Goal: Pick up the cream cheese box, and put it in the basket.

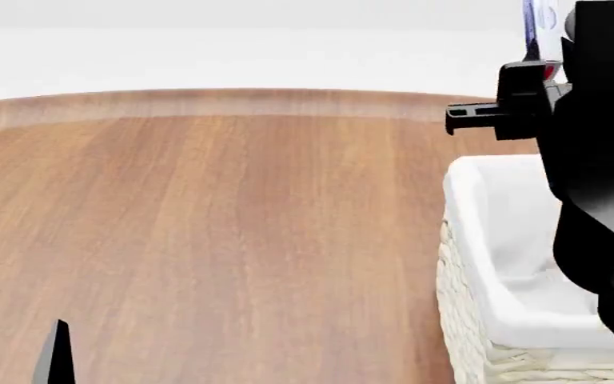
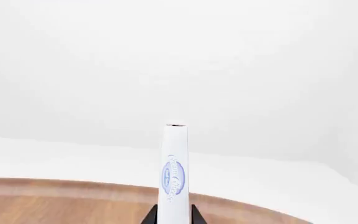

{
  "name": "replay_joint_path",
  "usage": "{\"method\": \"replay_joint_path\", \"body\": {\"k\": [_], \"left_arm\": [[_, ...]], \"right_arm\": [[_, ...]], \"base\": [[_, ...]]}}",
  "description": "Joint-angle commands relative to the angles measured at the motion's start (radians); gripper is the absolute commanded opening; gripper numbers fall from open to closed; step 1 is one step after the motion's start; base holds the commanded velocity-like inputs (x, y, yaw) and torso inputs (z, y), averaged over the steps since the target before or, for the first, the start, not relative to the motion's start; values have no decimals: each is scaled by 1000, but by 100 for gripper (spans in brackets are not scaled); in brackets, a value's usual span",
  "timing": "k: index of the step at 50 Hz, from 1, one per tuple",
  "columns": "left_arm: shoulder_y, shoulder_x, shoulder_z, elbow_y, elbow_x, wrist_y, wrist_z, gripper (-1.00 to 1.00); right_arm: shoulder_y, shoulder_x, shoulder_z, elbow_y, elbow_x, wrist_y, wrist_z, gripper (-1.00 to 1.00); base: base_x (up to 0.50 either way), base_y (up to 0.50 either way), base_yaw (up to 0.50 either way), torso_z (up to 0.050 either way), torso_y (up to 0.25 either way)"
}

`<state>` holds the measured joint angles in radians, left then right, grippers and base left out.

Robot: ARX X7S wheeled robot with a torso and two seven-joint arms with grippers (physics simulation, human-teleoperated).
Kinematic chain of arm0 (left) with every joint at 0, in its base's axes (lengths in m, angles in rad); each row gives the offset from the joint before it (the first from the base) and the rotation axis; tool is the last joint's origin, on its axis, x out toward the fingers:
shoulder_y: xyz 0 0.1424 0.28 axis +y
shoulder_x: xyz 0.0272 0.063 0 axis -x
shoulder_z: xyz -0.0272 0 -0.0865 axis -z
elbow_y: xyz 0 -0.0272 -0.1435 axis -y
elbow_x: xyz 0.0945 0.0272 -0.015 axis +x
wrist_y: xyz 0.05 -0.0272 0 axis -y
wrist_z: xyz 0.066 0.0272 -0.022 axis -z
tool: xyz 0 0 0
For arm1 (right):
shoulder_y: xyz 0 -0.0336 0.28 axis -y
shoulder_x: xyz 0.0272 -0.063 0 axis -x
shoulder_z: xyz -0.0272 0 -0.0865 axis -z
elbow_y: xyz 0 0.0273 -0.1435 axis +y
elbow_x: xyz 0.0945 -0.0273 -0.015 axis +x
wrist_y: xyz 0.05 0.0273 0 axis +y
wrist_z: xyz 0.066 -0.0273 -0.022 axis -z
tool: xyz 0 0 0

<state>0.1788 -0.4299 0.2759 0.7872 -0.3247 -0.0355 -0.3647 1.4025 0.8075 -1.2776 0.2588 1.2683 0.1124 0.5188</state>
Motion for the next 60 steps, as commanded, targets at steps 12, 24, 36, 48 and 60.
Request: {"method": "replay_joint_path", "body": {"k": [12,24,36,48,60], "left_arm": [[-4,-8,-6,13,-13,-9,-15,100],[-4,-14,-6,19,-18,-10,-19,100],[-4,-16,1,14,-17,-5,-18,100],[-5,-22,-1,16,-17,-2,-21,100],[-7,-23,6,12,-13,-2,-23,100]], "right_arm": [[306,-234,-107,675,64,567,-469,-100],[385,-356,-225,876,-6,760,-654,-100],[337,-436,-235,1047,-38,738,-743,-100],[208,-449,-74,1049,-127,704,-729,-100],[132,-443,200,1050,-388,720,-752,-100]], "base": [[0,0,0,0,0],[0,0,0,0,1],[0,0,0,0,0],[0,0,0,0,0],[0,0,0,0,1]]}}
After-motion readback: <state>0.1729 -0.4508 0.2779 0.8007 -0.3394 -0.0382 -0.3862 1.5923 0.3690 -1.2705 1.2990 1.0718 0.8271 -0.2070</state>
